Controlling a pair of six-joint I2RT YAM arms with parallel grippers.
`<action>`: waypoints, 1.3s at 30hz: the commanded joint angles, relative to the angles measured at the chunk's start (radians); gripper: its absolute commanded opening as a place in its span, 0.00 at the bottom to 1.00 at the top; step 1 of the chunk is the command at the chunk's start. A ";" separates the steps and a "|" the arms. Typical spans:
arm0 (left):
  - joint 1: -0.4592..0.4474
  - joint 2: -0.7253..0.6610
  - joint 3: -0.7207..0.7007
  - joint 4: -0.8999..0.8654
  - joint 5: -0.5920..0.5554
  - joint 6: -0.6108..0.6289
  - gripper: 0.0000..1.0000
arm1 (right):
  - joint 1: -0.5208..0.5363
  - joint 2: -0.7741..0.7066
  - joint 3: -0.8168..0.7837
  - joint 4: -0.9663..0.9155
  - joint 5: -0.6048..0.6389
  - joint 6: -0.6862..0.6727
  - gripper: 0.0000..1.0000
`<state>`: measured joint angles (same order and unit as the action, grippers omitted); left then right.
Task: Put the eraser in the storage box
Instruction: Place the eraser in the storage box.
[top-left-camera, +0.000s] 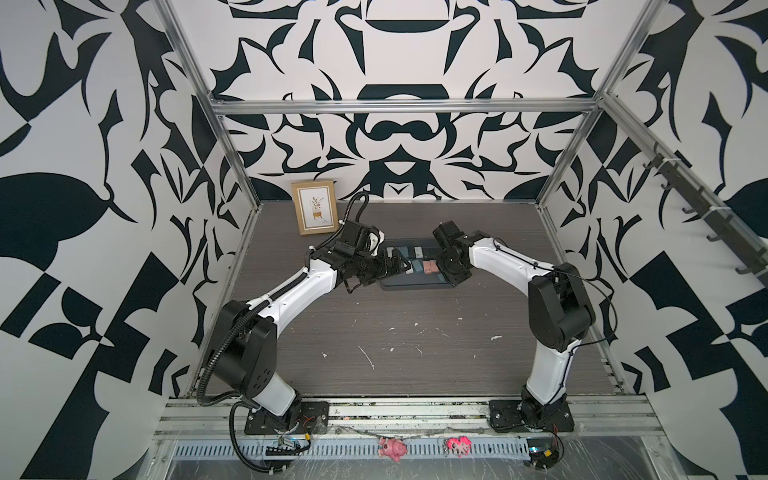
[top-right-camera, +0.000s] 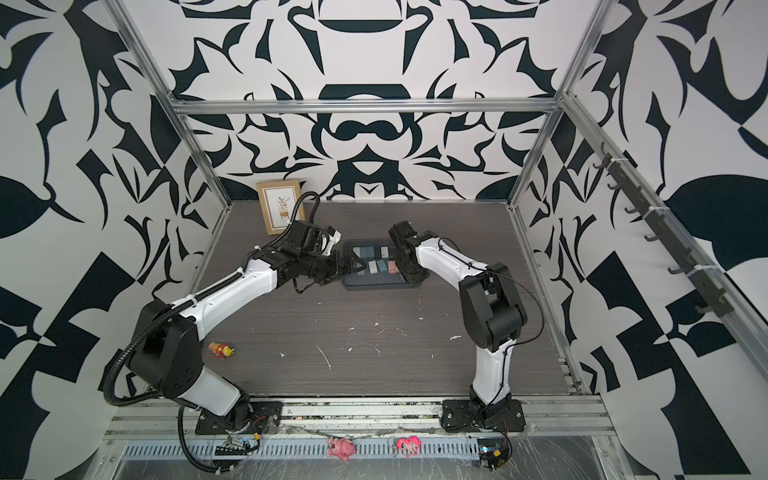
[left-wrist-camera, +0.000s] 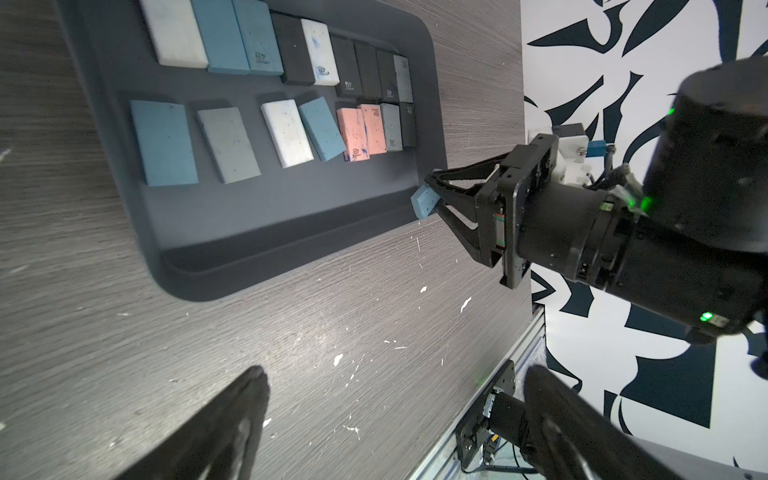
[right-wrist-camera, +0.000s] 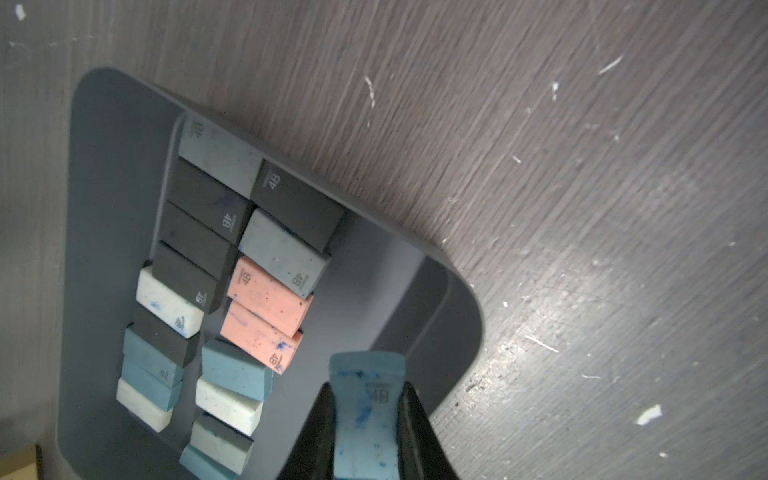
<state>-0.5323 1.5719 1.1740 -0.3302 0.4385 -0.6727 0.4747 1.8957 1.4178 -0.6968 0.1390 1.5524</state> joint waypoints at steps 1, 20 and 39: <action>0.003 -0.013 0.012 -0.005 0.012 0.013 0.99 | 0.001 0.016 0.003 -0.012 0.015 0.059 0.25; 0.003 -0.011 0.013 -0.019 0.005 0.025 0.99 | -0.007 0.094 0.002 0.038 0.007 0.111 0.34; 0.006 0.020 0.071 -0.107 -0.059 0.054 0.99 | -0.015 0.048 0.033 0.005 0.027 0.086 0.47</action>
<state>-0.5320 1.5757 1.2072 -0.3801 0.4084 -0.6411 0.4641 2.0075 1.4406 -0.6300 0.1402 1.6463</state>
